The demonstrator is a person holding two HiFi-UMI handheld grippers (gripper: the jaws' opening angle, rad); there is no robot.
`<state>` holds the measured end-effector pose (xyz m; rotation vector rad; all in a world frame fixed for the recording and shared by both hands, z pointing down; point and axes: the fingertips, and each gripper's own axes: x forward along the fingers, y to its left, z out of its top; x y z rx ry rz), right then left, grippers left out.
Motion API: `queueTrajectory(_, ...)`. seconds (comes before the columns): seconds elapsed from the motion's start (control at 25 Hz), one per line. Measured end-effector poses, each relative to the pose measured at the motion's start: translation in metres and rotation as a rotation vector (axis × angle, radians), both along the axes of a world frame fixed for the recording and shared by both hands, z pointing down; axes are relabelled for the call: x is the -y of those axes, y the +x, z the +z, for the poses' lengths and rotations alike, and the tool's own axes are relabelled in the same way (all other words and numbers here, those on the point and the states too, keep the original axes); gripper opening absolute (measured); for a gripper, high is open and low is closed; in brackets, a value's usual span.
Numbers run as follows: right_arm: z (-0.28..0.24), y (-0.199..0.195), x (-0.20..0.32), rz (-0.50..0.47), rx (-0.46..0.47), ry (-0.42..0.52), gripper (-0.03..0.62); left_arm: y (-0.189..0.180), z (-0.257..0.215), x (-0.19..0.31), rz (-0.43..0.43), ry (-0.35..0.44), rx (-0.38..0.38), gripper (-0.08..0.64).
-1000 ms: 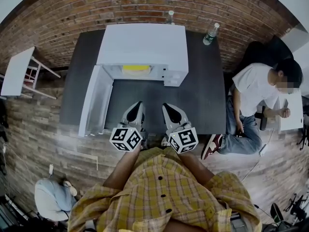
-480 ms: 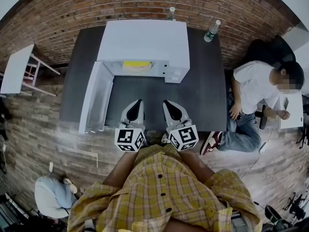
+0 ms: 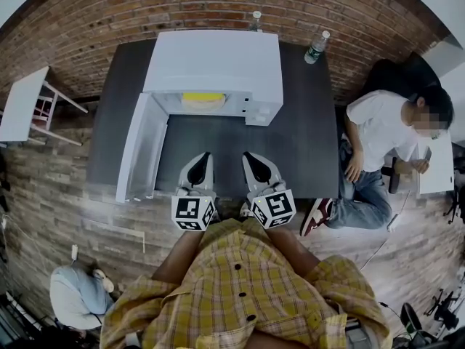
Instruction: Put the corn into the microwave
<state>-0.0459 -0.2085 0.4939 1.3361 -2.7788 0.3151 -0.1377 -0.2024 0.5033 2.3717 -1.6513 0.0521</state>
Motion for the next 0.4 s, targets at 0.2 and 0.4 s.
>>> queueTrajectory(0.2, -0.0001, -0.002, -0.0003, -0.005, -0.004, 0.003, 0.003, 0.003, -0.0021, -0.0013, 0.012, 0.02, 0.045, -0.002)
queueTrajectory(0.4, 0.0003, -0.0026, 0.0043, -0.013, -0.01, 0.006, 0.003, 0.0076, -0.0081, 0.0019, 0.024, 0.052, 0.096, -0.002)
